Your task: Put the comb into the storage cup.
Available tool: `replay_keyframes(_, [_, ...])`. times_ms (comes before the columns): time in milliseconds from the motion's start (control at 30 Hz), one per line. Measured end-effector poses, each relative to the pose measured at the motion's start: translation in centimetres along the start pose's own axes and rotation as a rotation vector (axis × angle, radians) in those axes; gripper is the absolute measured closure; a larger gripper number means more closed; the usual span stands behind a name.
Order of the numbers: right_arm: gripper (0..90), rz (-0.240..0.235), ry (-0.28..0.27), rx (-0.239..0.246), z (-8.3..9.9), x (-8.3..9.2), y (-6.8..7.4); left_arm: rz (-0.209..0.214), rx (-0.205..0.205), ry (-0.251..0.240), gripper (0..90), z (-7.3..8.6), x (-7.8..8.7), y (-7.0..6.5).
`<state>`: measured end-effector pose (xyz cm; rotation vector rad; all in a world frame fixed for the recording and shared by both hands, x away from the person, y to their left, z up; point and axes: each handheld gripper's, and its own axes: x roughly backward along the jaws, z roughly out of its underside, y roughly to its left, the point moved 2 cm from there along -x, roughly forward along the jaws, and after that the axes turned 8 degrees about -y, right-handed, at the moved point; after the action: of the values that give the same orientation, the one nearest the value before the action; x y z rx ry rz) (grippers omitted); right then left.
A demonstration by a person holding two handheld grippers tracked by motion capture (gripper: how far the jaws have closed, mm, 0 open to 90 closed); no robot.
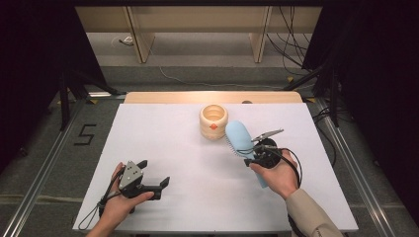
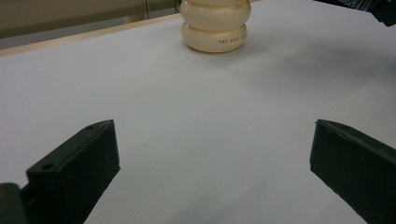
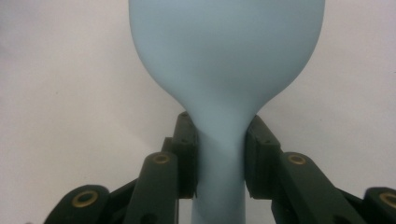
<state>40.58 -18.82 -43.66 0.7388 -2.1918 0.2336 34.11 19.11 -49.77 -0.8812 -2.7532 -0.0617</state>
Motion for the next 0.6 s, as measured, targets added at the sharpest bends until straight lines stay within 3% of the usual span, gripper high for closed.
replay_keyframes(600, [70.3,-0.018,-0.081,-0.005,-0.48,0.22,0.84,-0.001,0.002,-0.003,0.9,-0.01,0.0,0.0])
